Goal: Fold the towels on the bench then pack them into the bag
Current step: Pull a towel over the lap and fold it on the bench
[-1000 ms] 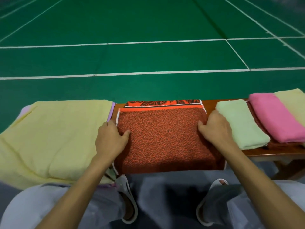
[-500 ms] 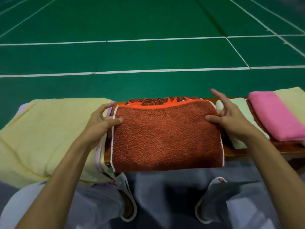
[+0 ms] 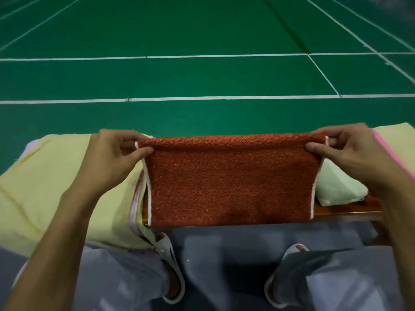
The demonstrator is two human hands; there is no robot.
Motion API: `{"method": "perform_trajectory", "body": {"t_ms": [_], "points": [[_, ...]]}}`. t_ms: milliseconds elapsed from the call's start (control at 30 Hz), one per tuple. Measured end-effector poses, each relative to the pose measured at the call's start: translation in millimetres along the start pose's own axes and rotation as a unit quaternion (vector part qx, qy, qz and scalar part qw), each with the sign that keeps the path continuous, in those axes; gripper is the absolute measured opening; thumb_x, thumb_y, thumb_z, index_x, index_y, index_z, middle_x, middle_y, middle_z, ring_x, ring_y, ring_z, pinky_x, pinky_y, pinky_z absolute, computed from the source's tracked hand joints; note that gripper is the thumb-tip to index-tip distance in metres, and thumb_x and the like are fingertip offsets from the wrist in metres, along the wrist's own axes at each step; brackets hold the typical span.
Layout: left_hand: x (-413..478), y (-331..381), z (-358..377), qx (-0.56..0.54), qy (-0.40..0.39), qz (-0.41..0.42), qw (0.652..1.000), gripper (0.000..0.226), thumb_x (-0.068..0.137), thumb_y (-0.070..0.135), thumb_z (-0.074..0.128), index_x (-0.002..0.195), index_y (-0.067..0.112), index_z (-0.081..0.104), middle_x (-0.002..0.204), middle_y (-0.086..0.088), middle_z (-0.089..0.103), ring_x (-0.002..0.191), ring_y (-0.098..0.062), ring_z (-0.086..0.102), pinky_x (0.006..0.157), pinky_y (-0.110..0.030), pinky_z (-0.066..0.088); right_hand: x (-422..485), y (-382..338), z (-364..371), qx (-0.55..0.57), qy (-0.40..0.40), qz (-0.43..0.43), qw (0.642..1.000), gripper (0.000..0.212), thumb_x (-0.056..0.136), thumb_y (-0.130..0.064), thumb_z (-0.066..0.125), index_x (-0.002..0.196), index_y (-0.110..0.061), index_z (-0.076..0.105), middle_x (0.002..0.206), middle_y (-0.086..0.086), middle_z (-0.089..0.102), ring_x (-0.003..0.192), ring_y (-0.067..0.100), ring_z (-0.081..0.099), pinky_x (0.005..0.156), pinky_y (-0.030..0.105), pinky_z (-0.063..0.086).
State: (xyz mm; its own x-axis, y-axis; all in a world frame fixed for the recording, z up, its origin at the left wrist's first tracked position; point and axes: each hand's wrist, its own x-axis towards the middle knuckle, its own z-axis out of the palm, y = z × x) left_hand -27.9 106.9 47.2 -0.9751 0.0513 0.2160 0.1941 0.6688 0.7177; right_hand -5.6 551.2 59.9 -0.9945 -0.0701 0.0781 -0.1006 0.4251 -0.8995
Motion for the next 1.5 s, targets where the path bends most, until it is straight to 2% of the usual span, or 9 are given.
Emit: {"method": "perform_trajectory", "body": {"t_ms": [233, 467, 667, 867, 967, 1100, 1200, 1300, 1500], "points": [[22.2, 14.4, 3.9, -0.179, 0.030, -0.015, 0.983, 0.008, 0.105, 0.016, 0.057, 0.097, 0.017, 0.058, 0.064, -0.014, 0.072, 0.043, -0.022, 0.064, 0.041, -0.025, 0.044, 14.3, -8.8, 7.2, -0.033, 0.140, -0.070, 0.987, 0.011, 0.098, -0.010, 0.067, 0.097, -0.017, 0.075, 0.055, 0.015, 0.067, 0.034, 0.023, 0.052, 0.038, 0.026, 0.041], [25.6, -4.4, 9.0, -0.372, 0.027, 0.023, 0.927, 0.010, 0.098, 0.017, 0.068, 0.099, 0.024, 0.061, 0.094, -0.001, 0.078, 0.100, -0.028, 0.074, 0.096, -0.041, 0.058, 24.1, 4.4, 16.9, 0.127, 0.153, -0.119, 0.973, 0.026, 0.095, 0.000, 0.065, 0.117, -0.012, 0.073, 0.099, -0.006, 0.079, 0.097, 0.021, 0.075, 0.087, 0.032, 0.060], [-2.5, -44.7, 15.3, -0.180, -0.144, -0.052, 0.972, 0.011, 0.085, -0.002, 0.075, 0.095, 0.003, 0.072, 0.086, -0.014, 0.077, 0.086, -0.032, 0.073, 0.079, -0.034, 0.060, 7.3, 58.8, 34.9, -0.035, 0.043, -0.055, 0.997, 0.030, 0.091, 0.000, 0.072, 0.112, -0.021, 0.077, 0.087, -0.014, 0.074, 0.080, 0.001, 0.061, 0.077, 0.027, 0.051], [-9.2, -62.7, 18.7, 0.008, -0.280, -0.070, 0.958, 0.023, 0.081, 0.003, 0.084, 0.085, 0.026, 0.084, 0.084, 0.004, 0.077, 0.081, -0.016, 0.068, 0.074, -0.037, 0.060, -7.3, 73.8, 32.7, -0.192, -0.126, 0.038, 0.973, 0.038, 0.086, -0.013, 0.081, 0.113, -0.038, 0.077, 0.124, -0.017, 0.066, 0.131, -0.003, 0.051, 0.114, 0.027, 0.040], [-9.9, -46.8, 11.1, -0.034, -0.333, -0.099, 0.937, 0.008, 0.078, 0.027, 0.087, 0.086, 0.028, 0.085, 0.085, 0.005, 0.078, 0.077, -0.006, 0.067, 0.064, -0.021, 0.052, -9.6, 53.0, 19.2, -0.237, -0.169, 0.080, 0.953, 0.021, 0.081, -0.025, 0.086, 0.095, -0.040, 0.082, 0.099, -0.019, 0.077, 0.095, -0.006, 0.068, 0.089, 0.027, 0.053], [-2.6, -36.5, 30.9, 0.072, -0.124, -0.055, 0.988, 0.049, 0.086, 0.073, 0.065, 0.083, 0.027, 0.083, 0.064, -0.006, 0.068, 0.059, -0.023, 0.059, 0.057, -0.039, 0.045, -3.9, 24.2, 19.4, -0.367, -0.082, 0.106, 0.921, 0.027, 0.085, -0.054, 0.075, 0.071, -0.033, 0.081, 0.067, -0.004, 0.074, 0.075, 0.018, 0.068, 0.066, 0.034, 0.050], [1.9, -17.1, 73.7, 0.169, 0.022, 0.063, 0.983, 0.055, 0.090, 0.066, 0.054, 0.121, 0.024, 0.073, 0.105, -0.003, 0.072, 0.102, -0.024, 0.060, 0.085, -0.039, 0.049, 12.8, 24.1, 58.9, -0.504, 0.070, 0.057, 0.859, 0.040, 0.094, -0.059, 0.058, 0.104, -0.026, 0.079, 0.098, 0.012, 0.074, 0.100, 0.036, 0.064, 0.078, 0.039, 0.051], [2.5, -2.6, 122.1, 0.231, -0.030, 0.103, 0.967, 0.074, 0.097, 0.067, 0.039, 0.159, 0.026, 0.035, 0.164, -0.007, 0.034, 0.153, -0.029, 0.024, 0.124, -0.050, 0.024, 25.0, 35.4, 121.8, -0.455, 0.003, -0.031, 0.890, 0.070, 0.098, -0.061, 0.038, 0.154, -0.020, 0.042, 0.157, 0.016, 0.042, 0.146, 0.036, 0.036, 0.117, 0.051, 0.034], [-13.8, -21.1, 170.1, 0.287, -0.149, 0.078, 0.943, 0.073, 0.101, 0.069, 0.009, 0.164, 0.034, 0.007, 0.172, 0.001, -0.001, 0.159, -0.024, -0.008, 0.128, -0.052, 0.001, 25.9, 68.8, 177.1, -0.467, -0.109, -0.054, 0.876, 0.071, 0.099, -0.063, 0.014, 0.163, -0.034, 0.003, 0.172, 0.000, -0.003, 0.158, 0.027, -0.006, 0.125, 0.058, 0.001]]}}
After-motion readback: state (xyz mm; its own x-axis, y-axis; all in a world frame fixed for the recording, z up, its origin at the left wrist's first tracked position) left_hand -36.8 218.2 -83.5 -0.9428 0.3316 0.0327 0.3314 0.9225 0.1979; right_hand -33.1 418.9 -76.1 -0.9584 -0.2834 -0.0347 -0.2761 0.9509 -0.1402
